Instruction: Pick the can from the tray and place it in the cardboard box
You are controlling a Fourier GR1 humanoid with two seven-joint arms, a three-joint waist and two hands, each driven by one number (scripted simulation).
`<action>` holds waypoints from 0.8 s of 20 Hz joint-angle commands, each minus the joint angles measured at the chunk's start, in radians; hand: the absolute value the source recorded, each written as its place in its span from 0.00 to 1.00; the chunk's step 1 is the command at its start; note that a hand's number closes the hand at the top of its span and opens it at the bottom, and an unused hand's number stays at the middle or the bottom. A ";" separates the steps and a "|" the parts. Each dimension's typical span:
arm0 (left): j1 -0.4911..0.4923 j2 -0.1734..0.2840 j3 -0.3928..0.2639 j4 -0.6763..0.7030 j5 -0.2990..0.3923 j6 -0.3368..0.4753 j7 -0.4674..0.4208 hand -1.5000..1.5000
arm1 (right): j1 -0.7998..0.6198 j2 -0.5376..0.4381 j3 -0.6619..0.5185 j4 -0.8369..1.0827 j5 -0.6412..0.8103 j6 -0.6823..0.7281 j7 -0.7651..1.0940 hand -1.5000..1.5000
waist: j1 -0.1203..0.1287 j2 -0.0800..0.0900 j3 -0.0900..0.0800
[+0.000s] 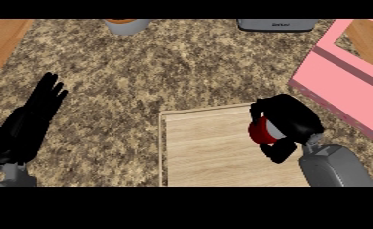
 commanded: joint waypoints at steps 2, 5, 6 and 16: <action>-0.003 -0.018 -0.022 0.005 -0.037 0.011 -0.021 0.50 | 0.072 0.025 -0.006 0.050 0.045 -0.066 0.037 1.00 | -0.005 0.014 0.011; -0.042 -0.001 0.008 0.062 -0.026 0.005 -0.018 0.50 | 0.076 0.014 -0.015 -0.049 0.088 -0.077 0.075 1.00 | -0.006 0.013 0.010; -0.009 0.010 0.016 -0.024 0.013 -0.008 0.053 0.50 | 0.053 0.031 -0.049 -0.060 0.059 -0.067 0.075 1.00 | -0.002 0.013 0.011; 0.004 -0.018 0.005 0.011 -0.037 0.008 -0.028 0.50 | 0.071 0.033 -0.160 -0.604 -0.055 0.088 0.177 1.00 | -0.017 0.008 0.010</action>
